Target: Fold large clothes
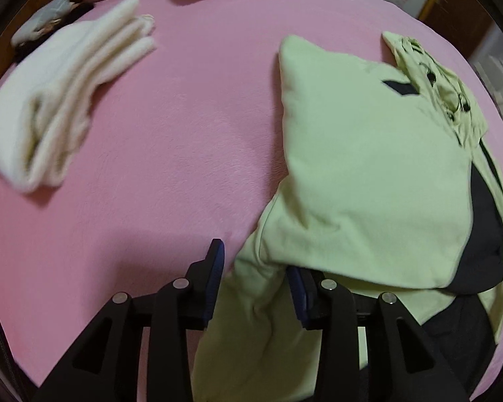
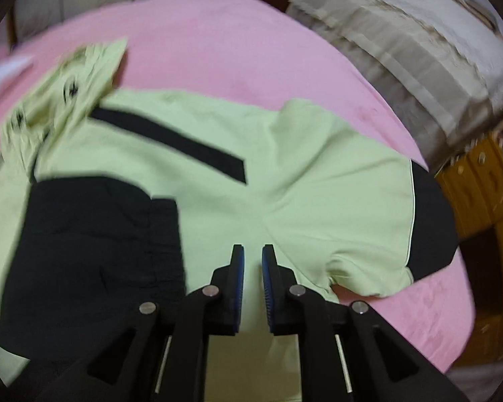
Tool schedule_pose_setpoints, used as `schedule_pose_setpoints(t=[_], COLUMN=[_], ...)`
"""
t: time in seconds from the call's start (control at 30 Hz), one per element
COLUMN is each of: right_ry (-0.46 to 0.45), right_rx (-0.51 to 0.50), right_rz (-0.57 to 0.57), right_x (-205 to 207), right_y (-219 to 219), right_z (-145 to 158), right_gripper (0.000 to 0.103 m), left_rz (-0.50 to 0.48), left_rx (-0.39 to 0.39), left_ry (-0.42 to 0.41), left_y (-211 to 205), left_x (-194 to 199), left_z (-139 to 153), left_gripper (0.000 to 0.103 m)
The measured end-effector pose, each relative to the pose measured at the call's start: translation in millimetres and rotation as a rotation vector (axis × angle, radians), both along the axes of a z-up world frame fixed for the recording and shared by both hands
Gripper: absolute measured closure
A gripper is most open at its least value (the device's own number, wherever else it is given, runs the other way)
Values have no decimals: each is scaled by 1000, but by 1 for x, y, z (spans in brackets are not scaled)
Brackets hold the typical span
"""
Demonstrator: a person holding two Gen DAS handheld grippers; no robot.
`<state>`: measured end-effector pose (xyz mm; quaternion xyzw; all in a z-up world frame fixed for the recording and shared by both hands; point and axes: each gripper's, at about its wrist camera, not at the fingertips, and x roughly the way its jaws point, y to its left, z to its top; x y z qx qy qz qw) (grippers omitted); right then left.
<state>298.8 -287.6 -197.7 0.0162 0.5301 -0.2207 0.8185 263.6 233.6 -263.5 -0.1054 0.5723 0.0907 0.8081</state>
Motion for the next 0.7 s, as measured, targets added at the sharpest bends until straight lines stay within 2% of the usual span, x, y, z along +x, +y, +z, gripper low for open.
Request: schedule_pose_setpoints(t=[0.07, 0.13, 0.2, 0.23, 0.3, 0.37, 0.43, 0.5, 0.53, 0.6, 0.67, 0.7], right_ry=[-63, -115, -134, -127, -106, -48, 40, 92, 114, 101, 67, 54], right_rx=[70, 172, 338, 463, 684, 812, 903, 902, 864, 833, 816, 776], right_rz=[-18, 21, 97, 157, 261, 326, 420, 493, 529, 556, 496, 433], right_x=[-11, -17, -17, -16, -12, -6, 2, 10, 15, 21, 24, 23], right_y=[-3, 7, 24, 40, 76, 113, 154, 179, 187, 182, 153, 128], right_z=[14, 21, 18, 10, -7, -25, -48, -65, -73, -76, -78, -79], right_gripper=[93, 93, 93, 93, 99, 99, 99, 100, 103, 103, 103, 103], left_rz=[5, -19, -62, -100, -136, -139, -127, -126, -130, -141, -137, -126], left_rx=[7, -28, -84, -117, -128, -72, -84, -123, -100, -49, -22, -11], left_ry=[-21, -44, -59, -58, -47, -34, 2, 58, 86, 112, 101, 85], left_y=[-8, -19, -33, -42, -54, -62, -60, -58, -58, -59, -53, -49], left_x=[-8, -15, -15, -10, -2, 15, 33, 52, 62, 68, 66, 64], left_z=[18, 33, 44, 47, 45, 36, 21, 3, -6, -16, -22, -22], left_gripper=[67, 67, 69, 69, 69, 69, 70, 71, 71, 79, 86, 90])
